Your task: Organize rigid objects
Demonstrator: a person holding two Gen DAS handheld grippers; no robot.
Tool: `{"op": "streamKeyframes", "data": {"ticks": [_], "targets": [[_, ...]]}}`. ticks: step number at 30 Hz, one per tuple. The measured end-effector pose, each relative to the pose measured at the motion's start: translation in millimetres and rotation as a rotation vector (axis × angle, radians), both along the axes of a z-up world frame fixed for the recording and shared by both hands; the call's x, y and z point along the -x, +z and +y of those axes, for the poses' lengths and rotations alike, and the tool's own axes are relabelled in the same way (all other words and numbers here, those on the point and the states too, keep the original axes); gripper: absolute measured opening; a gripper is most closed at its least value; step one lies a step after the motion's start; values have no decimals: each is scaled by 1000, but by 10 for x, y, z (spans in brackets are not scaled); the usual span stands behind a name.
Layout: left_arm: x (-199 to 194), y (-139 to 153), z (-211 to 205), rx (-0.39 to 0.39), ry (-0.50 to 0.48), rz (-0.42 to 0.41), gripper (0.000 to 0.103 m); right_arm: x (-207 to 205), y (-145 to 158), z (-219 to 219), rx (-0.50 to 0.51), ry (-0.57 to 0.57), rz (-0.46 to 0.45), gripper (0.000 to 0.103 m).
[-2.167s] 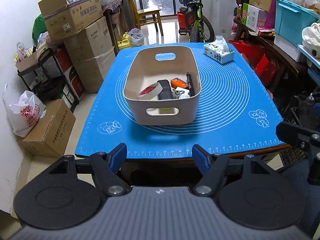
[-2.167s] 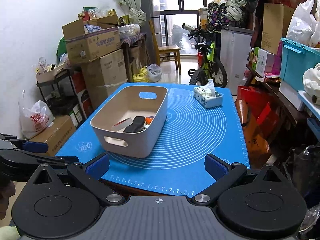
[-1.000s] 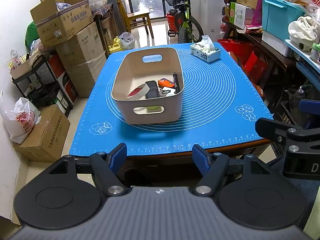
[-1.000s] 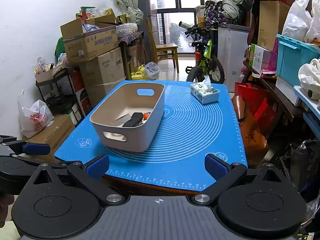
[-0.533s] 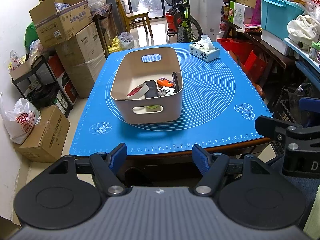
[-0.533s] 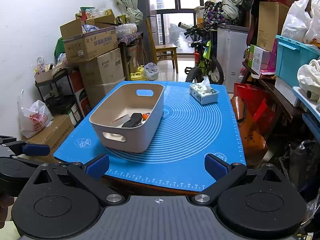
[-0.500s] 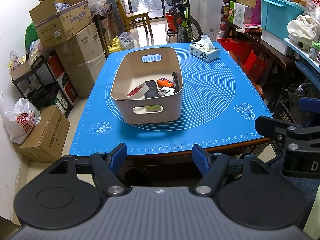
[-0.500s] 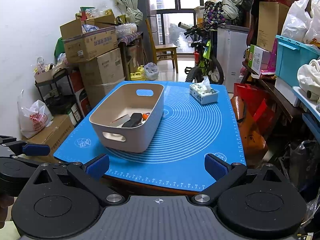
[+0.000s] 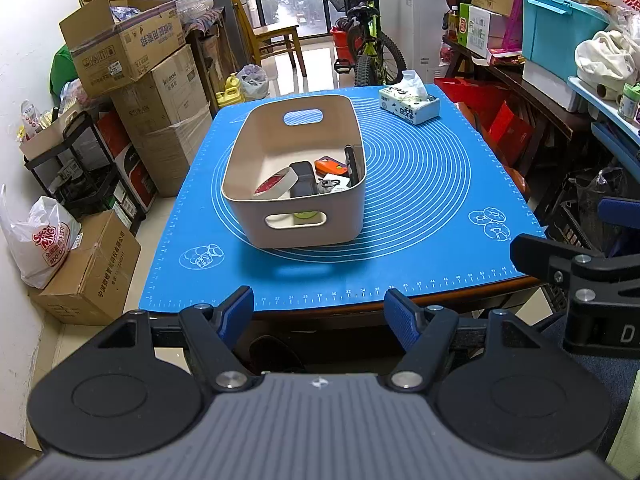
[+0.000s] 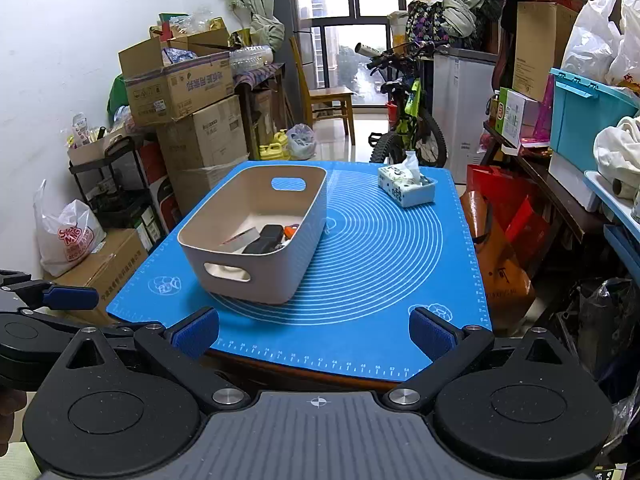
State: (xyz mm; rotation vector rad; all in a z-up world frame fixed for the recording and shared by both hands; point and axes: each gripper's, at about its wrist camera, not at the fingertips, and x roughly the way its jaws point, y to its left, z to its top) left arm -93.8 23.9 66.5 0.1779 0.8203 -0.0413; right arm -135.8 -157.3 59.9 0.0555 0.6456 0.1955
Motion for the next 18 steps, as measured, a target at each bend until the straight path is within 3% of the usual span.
{"op": "streamKeyframes", "data": {"ticks": [18], "targets": [[-9,34,3,1,-1,-3,73,0,2,-2,0,0,0,100]]}}
